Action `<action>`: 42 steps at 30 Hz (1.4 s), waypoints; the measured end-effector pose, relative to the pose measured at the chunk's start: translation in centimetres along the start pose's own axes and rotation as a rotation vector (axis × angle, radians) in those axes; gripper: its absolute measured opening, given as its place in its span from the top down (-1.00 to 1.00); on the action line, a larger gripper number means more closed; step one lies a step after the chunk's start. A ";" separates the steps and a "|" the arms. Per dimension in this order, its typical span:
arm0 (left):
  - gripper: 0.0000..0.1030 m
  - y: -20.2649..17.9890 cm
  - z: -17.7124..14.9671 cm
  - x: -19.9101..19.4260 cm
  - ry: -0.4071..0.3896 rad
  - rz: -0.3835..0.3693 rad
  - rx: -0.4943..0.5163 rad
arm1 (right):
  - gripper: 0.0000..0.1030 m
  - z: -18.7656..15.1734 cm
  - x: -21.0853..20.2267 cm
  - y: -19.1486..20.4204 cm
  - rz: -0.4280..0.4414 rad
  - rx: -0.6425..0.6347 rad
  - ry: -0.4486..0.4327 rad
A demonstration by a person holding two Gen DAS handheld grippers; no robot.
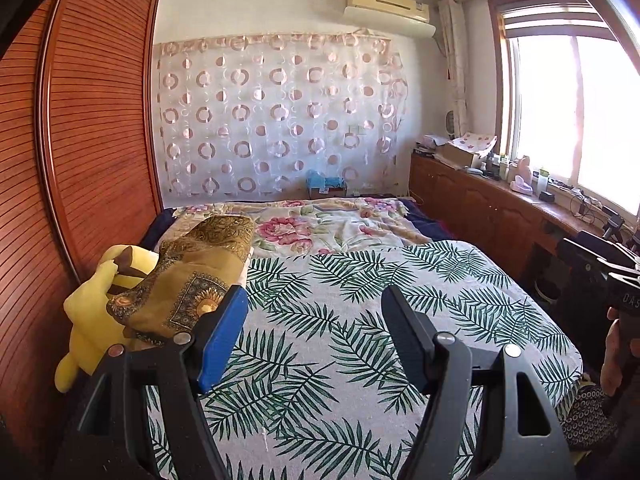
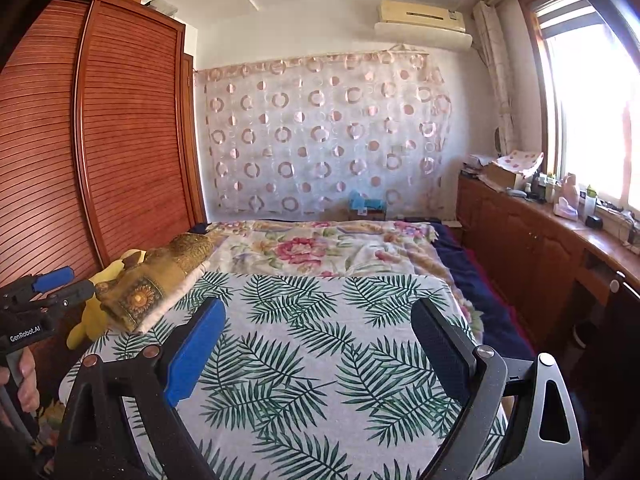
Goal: Fold small clothes
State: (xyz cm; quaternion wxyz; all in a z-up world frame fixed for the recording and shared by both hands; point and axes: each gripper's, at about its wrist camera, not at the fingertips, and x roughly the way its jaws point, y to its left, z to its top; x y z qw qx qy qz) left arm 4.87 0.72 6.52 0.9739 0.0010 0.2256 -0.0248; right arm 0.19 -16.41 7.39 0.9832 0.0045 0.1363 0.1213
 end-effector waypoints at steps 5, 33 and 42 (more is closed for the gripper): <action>-0.37 0.1 0.0 0.0 0.000 0.001 0.001 | -0.84 -0.1 0.1 -0.4 0.002 -0.002 0.003; -0.37 0.2 0.0 -0.1 -0.002 0.000 0.000 | -0.84 -0.3 0.1 -2.1 0.011 -0.017 -0.007; -0.37 0.2 0.0 -0.2 -0.004 -0.001 0.001 | -0.84 -0.4 0.2 -2.4 0.010 -0.019 -0.011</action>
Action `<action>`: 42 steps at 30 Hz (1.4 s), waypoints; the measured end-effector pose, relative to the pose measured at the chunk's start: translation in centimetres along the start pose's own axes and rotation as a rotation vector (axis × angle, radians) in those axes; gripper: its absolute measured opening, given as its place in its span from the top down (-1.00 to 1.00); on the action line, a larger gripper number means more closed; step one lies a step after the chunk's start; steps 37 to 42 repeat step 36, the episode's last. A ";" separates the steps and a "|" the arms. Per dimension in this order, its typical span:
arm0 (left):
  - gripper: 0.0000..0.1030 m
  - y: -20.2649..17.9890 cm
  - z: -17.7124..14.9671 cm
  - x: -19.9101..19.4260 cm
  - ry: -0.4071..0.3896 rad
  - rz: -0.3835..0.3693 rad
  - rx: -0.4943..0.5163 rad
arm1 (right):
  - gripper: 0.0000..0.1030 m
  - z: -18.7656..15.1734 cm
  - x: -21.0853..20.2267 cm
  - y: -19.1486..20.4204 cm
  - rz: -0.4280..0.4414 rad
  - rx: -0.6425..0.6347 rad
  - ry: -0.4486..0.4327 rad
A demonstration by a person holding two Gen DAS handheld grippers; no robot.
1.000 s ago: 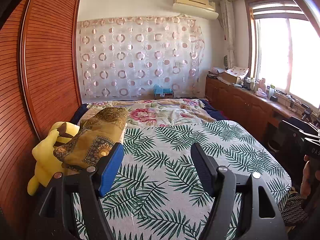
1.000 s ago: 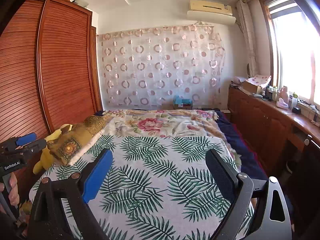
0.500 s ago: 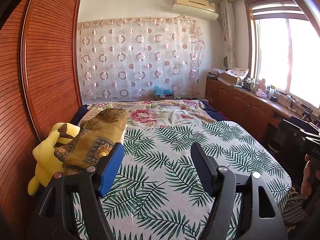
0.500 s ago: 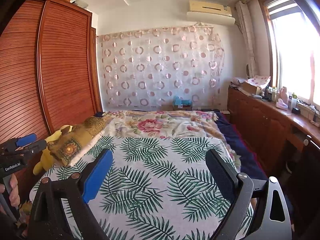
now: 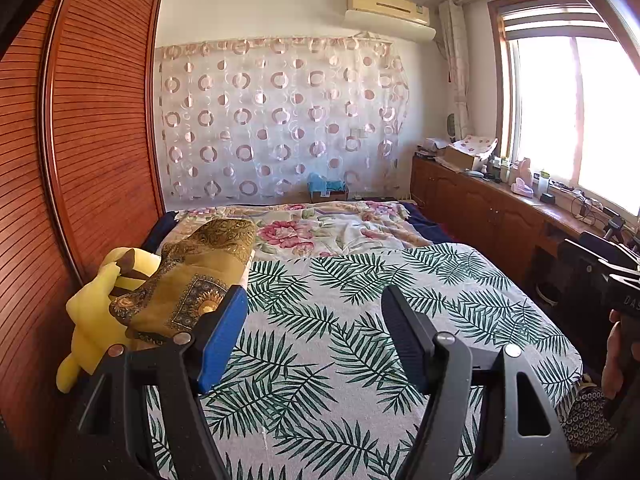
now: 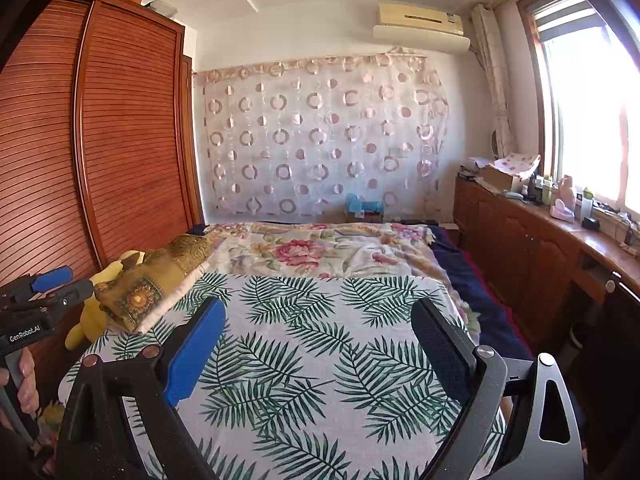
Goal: Fold small clothes
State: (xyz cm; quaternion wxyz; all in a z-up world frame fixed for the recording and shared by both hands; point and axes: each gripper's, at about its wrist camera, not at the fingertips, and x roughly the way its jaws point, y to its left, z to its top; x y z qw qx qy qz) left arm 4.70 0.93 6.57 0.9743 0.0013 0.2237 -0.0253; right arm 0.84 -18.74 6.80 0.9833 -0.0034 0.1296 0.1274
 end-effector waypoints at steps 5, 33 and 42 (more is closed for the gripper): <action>-0.37 0.0 0.0 0.0 -0.001 0.000 -0.001 | -0.84 -0.1 0.0 -0.3 -0.001 -0.002 -0.003; -0.37 0.0 -0.2 0.0 -0.004 0.001 0.001 | -0.84 -0.2 -0.2 -0.5 0.002 -0.005 -0.007; -0.37 0.0 -0.2 0.0 -0.003 0.000 0.001 | -0.84 -0.2 -0.2 -0.5 0.001 -0.004 -0.007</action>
